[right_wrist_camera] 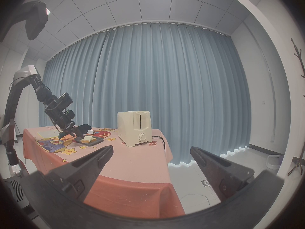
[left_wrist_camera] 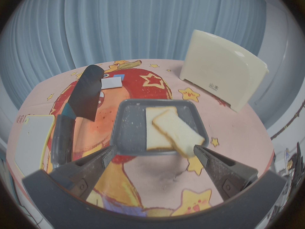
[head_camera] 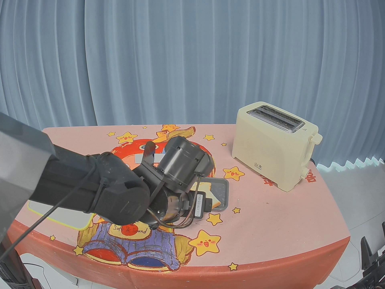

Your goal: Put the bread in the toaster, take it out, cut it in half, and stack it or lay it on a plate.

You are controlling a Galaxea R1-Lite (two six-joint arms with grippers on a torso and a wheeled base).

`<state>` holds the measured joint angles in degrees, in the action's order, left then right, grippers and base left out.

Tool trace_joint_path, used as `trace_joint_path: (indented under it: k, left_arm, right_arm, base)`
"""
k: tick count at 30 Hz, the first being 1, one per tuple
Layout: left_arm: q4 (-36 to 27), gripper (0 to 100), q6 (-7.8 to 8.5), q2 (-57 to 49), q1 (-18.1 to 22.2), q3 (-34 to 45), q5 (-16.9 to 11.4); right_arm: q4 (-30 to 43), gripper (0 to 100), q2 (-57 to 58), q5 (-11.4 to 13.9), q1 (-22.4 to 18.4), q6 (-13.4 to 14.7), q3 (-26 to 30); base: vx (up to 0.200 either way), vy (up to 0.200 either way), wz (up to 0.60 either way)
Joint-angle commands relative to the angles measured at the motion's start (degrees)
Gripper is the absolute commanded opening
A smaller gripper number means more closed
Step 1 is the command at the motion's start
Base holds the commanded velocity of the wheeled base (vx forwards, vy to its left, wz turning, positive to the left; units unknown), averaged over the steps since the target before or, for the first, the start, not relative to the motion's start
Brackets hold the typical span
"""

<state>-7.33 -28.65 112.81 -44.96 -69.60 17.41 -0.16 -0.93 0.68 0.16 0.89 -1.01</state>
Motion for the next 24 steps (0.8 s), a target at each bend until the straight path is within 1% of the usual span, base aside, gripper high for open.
trace_joint_path:
  k: [1, 2, 3, 4, 7, 14, 24]
  left_arm:
    - [0.0, 100, 1.75, -2.7, -0.9, 3.2, -0.2]
    - [0.1, 100, 2.46, -2.9, -1.2, 3.5, -0.3]
    - [0.1, 100, 2.54, -2.9, -1.3, 3.6, -0.3]
    - [0.3, 100, 2.90, -2.9, -2.3, 3.9, -0.3]
    - [0.2, 100, 3.07, -3.2, -2.8, 3.9, -0.2]
    - [0.1, 100, 3.07, -2.3, -3.1, 3.9, 0.1]
    - [0.0, 100, 2.98, -1.6, -2.5, 2.4, 0.3]
  right_arm:
    - [0.0, 100, 0.9, 0.0, 0.0, 0.0, 1.0]
    - [0.0, 100, 0.9, 0.0, 0.0, 0.0, 1.0]
    - [0.0, 100, 0.9, 0.0, 0.0, 0.0, 1.0]
    - [0.0, 100, 0.9, 0.0, 0.0, 0.0, 1.0]
    - [0.0, 100, 0.9, 0.0, 0.0, 0.0, 1.0]
    - [0.0, 100, 0.9, 0.0, 0.0, 0.0, 1.0]
    - [0.0, 100, 0.9, 0.0, 0.0, 0.0, 1.0]
  base:
    - [0.000, 0.000, 0.00]
    - [0.000, 0.000, 0.00]
    - [0.000, 0.000, 0.00]
    - [0.000, 0.000, 0.00]
    - [0.000, 0.000, 0.00]
    - [0.000, 0.000, 0.00]
    - [0.000, 0.000, 0.00]
